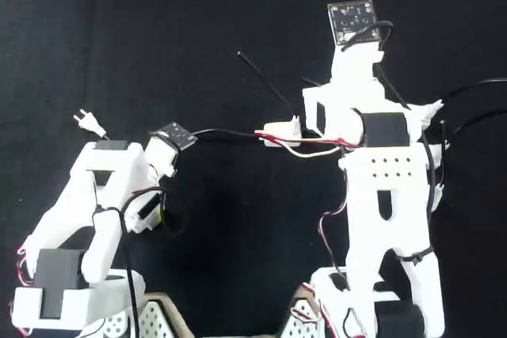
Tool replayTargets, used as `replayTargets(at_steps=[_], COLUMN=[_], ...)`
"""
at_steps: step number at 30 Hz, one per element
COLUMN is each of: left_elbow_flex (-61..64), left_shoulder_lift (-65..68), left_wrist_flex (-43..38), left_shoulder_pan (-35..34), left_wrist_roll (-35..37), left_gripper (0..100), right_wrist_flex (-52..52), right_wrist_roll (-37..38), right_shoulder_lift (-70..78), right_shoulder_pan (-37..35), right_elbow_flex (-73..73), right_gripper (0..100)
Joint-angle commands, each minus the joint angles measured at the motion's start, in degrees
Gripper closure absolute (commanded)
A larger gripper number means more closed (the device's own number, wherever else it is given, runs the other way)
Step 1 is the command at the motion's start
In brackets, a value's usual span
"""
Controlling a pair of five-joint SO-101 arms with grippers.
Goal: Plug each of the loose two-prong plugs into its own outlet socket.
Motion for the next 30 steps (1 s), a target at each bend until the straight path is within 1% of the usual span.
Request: replayTargets(at_steps=[1,6,11,13,17,20,22,28,30], left_elbow_flex=[-3.74,-5.23,0.40,3.12,6.90,7.34,7.16,2.07,1.36], left_shoulder_lift=[-0.18,-2.11,-13.89,-19.43,-26.64,-26.29,-24.53,-18.11,-16.97], left_wrist_flex=[2.20,9.32,9.85,9.49,6.33,6.15,6.07,4.75,5.63], left_shoulder_pan=[-0.22,2.51,6.20,7.78,9.10,9.36,9.01,4.97,4.62], left_wrist_roll=[0.97,1.14,4.04,5.19,6.15,4.04,3.60,3.52,1.67], left_gripper=[97,97,96,91,75,64,59,59,61], right_wrist_flex=[-0.70,-0.70,-0.70,-0.70,-0.70,-0.70,-0.62,-0.62,-0.62], right_wrist_roll=[-0.53,-0.53,-0.44,-0.44,-0.53,-0.53,-0.53,-0.53,-0.53], right_shoulder_lift=[-1.54,-1.54,-1.54,-1.54,-1.54,-1.54,-1.45,-1.45,-1.45], right_shoulder_pan=[-0.79,-0.79,-0.79,-0.79,-0.79,-0.79,-0.79,-0.79,-0.79], right_elbow_flex=[-0.13,-0.13,-0.13,-0.13,-0.13,-0.13,-0.13,-0.13,-0.04], right_gripper=[98.0,98.0,98.0,98.0,98.0,98.0,98.0,98.0,98.0])
